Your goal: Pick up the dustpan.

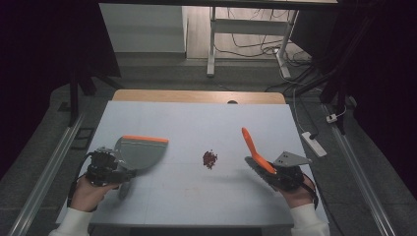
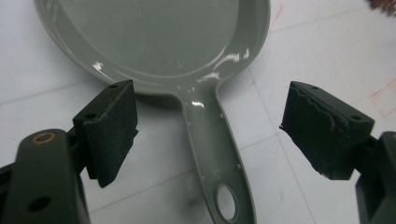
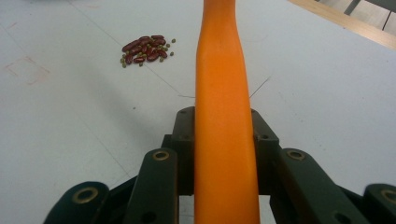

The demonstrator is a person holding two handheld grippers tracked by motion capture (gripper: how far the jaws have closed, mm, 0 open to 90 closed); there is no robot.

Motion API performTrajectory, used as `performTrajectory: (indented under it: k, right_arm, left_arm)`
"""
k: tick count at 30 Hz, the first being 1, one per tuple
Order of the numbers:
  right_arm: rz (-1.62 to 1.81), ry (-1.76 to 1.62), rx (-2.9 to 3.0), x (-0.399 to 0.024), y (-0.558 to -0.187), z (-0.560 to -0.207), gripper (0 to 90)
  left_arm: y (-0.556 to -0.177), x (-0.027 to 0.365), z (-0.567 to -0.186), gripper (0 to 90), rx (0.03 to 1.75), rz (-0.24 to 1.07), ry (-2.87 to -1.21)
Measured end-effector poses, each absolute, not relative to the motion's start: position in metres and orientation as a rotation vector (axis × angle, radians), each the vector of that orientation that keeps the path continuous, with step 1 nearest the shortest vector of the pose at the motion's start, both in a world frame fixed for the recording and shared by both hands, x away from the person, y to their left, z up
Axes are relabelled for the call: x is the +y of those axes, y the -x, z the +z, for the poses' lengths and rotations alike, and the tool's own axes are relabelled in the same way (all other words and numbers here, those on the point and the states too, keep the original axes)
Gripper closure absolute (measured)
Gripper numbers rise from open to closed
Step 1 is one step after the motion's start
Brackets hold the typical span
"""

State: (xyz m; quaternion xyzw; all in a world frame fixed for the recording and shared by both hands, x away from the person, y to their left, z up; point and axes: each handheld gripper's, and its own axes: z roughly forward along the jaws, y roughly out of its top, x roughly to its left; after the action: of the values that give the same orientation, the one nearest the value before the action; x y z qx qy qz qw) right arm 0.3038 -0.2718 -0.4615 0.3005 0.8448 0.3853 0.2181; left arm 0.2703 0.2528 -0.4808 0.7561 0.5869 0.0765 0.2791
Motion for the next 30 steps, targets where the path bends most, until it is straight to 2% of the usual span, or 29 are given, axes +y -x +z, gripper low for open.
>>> performTrajectory:
  k: [8,22,30]
  right_arm:
    - [1.080,-0.847,2.309,-0.275,-0.303,-0.458,69.8]
    - [1.063,-0.856,2.318,-0.274,-0.304,-0.461,69.8]
    - [1.059,-0.858,2.328,-0.273,-0.306,-0.463,69.9]
  left_arm:
    - [-0.276,0.246,-0.499,19.9,1.580,0.143,-2.060]
    - [-0.280,0.248,-0.510,23.9,1.613,0.115,-2.053]
    - [-0.285,0.245,-0.519,31.1,1.655,0.106,-2.033]
